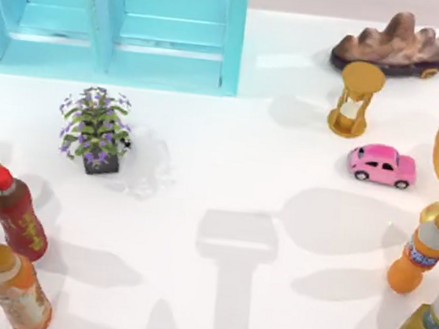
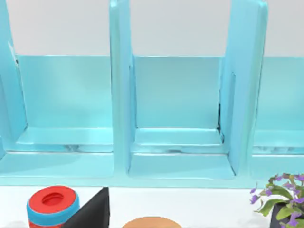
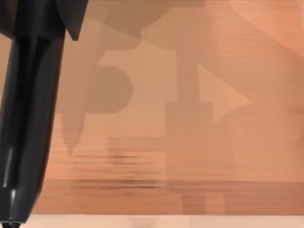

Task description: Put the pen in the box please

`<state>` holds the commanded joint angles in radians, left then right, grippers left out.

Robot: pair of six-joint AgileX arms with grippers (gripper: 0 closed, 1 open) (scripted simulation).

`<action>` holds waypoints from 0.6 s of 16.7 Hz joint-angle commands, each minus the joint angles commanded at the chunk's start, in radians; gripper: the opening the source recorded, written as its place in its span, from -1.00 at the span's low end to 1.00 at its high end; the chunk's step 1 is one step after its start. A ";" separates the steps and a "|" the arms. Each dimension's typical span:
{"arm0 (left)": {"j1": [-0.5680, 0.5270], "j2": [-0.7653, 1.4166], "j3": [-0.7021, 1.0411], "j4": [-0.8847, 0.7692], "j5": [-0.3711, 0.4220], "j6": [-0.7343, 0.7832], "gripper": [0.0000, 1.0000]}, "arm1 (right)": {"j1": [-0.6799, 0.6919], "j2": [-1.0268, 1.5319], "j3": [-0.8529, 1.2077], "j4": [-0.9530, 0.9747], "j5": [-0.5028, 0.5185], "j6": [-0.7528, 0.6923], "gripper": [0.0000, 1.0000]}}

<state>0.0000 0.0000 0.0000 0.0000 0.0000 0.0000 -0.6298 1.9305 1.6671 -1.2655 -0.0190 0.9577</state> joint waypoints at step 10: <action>0.000 0.000 0.000 0.000 0.000 0.000 1.00 | 0.148 0.007 -0.116 0.104 0.025 0.113 -1.00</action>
<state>0.0000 0.0000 0.0000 0.0000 0.0000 0.0000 -0.4819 1.9374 1.5510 -1.1616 0.0060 1.0704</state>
